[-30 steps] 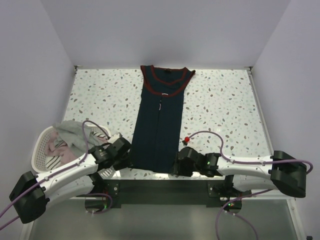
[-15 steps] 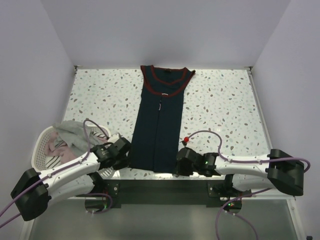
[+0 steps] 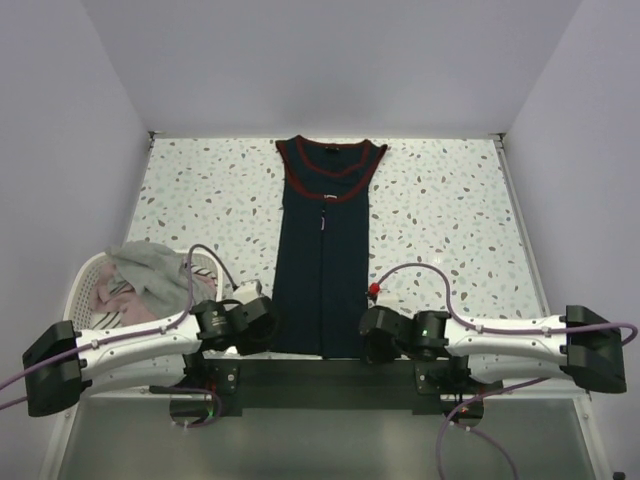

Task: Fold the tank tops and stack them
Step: Fold the tank top

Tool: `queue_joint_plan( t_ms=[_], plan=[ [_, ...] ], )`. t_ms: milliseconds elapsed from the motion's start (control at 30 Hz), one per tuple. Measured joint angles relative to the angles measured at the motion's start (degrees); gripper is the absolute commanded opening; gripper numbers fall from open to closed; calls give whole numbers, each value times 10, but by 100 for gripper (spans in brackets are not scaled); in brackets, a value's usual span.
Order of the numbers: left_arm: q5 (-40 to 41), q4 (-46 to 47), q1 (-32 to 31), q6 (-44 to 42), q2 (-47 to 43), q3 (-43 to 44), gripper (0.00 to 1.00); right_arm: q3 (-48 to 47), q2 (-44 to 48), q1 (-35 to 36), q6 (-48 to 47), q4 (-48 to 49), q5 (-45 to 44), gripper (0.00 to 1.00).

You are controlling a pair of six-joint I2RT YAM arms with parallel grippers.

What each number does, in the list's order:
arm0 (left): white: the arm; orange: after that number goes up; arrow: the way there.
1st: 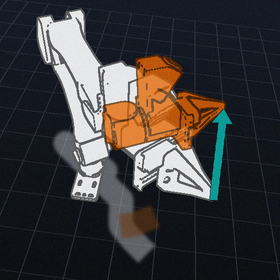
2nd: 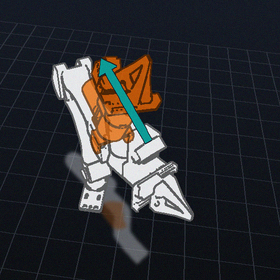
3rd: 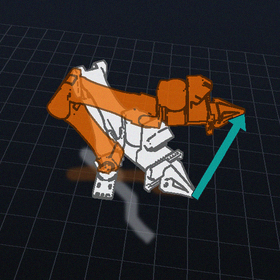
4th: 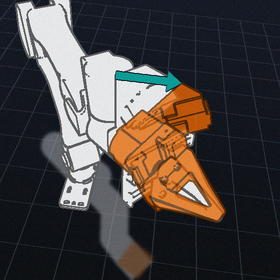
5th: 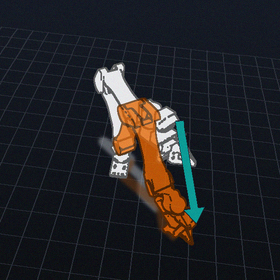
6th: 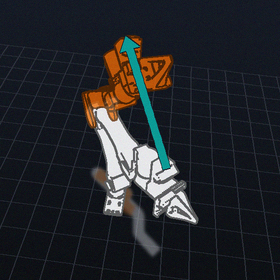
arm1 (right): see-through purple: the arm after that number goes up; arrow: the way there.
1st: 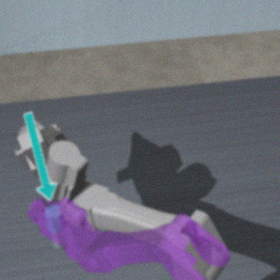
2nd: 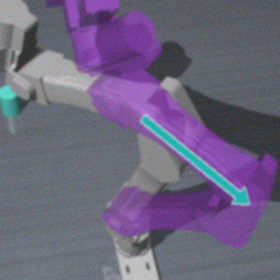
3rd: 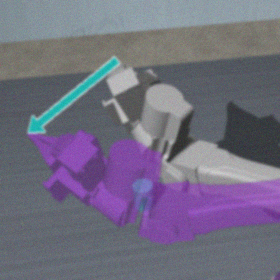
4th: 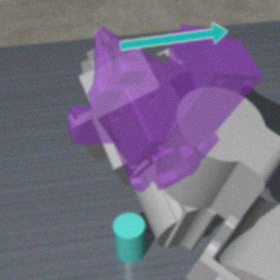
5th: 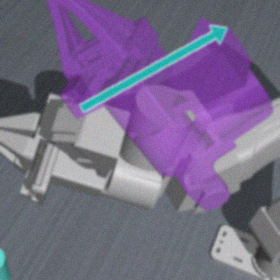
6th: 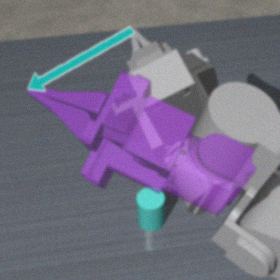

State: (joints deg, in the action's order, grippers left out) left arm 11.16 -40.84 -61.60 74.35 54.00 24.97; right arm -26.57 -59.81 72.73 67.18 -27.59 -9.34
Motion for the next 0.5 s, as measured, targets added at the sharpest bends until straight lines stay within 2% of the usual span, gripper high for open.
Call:
queue_joint_plan(
  t_ms=[133, 267, 367, 500],
  plan=[
    [6, -31, -60, 50, -14, 14, 0, -16, 0, 64, 23, -34, -8, 3],
    [30, -55, -67, 61, -22, 54, 0, -71, 1, 83, 28, -84, -38, 6],
    [48, -60, -40, 43, -7, 106, 0, -126, -1, 59, 11, -113, -62, 3],
    [60, -36, 45, -13, 12, 158, 0, -169, -16, -18, -39, -110, -68, 3]
  ],
)
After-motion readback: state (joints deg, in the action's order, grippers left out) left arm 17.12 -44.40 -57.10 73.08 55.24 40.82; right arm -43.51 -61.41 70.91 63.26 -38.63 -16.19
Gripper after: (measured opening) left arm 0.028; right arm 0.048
